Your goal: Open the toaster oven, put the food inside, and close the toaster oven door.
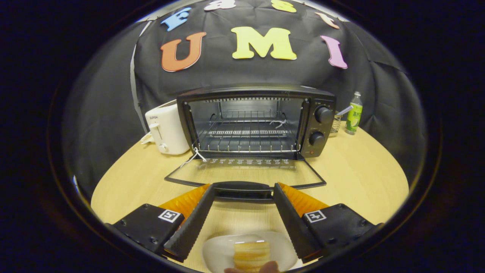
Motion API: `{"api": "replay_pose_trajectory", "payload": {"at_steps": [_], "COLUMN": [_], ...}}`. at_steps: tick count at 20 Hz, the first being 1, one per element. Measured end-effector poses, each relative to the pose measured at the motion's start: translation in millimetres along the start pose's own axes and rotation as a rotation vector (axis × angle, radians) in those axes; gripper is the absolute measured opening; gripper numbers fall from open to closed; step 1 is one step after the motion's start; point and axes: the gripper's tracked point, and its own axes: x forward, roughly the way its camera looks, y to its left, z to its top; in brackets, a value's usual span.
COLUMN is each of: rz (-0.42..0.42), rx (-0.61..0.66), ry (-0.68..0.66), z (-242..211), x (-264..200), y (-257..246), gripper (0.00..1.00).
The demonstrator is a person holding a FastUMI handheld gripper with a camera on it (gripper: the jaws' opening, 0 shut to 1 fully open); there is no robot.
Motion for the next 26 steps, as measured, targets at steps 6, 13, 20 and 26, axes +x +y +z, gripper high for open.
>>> {"api": "replay_pose_trajectory", "payload": {"at_steps": [6,13,20,26], "rz": [0.034,0.052,0.071,0.042], "rx": [0.030,-0.009,0.026,0.045], "ry": [0.024,0.099,0.318,0.392], "z": [-0.1,-13.0,-86.7,-113.7], "x": [-40.0,-109.2,-95.0,-76.7], "y": [3.6,-7.4,-15.3,-17.3], "gripper": [1.00,1.00,0.98,0.93]}}
